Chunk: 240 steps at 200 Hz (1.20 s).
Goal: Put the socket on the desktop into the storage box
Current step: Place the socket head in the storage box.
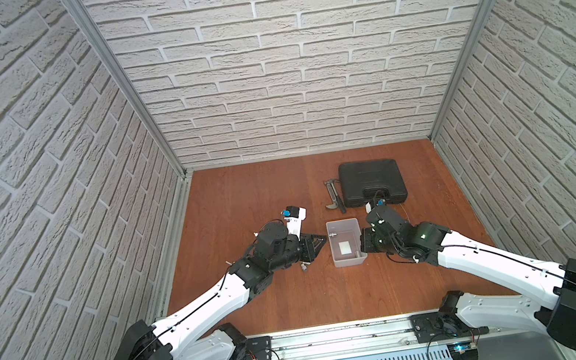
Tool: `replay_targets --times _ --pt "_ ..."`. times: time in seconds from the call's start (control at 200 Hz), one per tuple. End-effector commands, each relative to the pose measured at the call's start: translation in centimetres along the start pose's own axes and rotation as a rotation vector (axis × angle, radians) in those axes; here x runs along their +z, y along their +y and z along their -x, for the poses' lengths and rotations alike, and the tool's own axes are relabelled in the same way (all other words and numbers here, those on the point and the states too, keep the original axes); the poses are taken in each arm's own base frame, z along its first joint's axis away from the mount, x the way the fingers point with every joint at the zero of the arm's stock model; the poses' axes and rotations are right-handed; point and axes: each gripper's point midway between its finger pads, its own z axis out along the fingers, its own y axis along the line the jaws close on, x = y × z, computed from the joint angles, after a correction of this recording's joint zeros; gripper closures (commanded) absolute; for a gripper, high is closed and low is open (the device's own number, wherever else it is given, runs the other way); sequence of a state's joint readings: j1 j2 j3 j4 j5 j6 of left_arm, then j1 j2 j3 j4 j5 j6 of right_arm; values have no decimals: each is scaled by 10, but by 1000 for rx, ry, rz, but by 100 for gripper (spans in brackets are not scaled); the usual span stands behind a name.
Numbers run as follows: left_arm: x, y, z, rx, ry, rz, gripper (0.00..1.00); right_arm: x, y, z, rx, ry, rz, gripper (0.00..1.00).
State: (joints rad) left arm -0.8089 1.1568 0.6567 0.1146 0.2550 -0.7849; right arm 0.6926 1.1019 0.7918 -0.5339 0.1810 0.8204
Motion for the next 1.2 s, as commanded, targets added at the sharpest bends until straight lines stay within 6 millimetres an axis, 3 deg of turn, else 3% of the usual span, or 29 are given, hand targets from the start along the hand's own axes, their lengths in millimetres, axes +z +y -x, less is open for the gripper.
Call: replay_targets --times 0.0,0.315,0.71,1.195 --pt "12 16 -1 31 21 112 100 -4 -17 1 36 -25 -45 98" --pt "47 3 -4 96 91 154 100 -3 -27 0 64 -25 -56 98" --pt "83 12 1 77 151 254 100 -4 -37 -3 96 -17 -69 98" --pt "109 20 -9 48 206 301 100 -9 -40 -1 109 -23 -64 98"
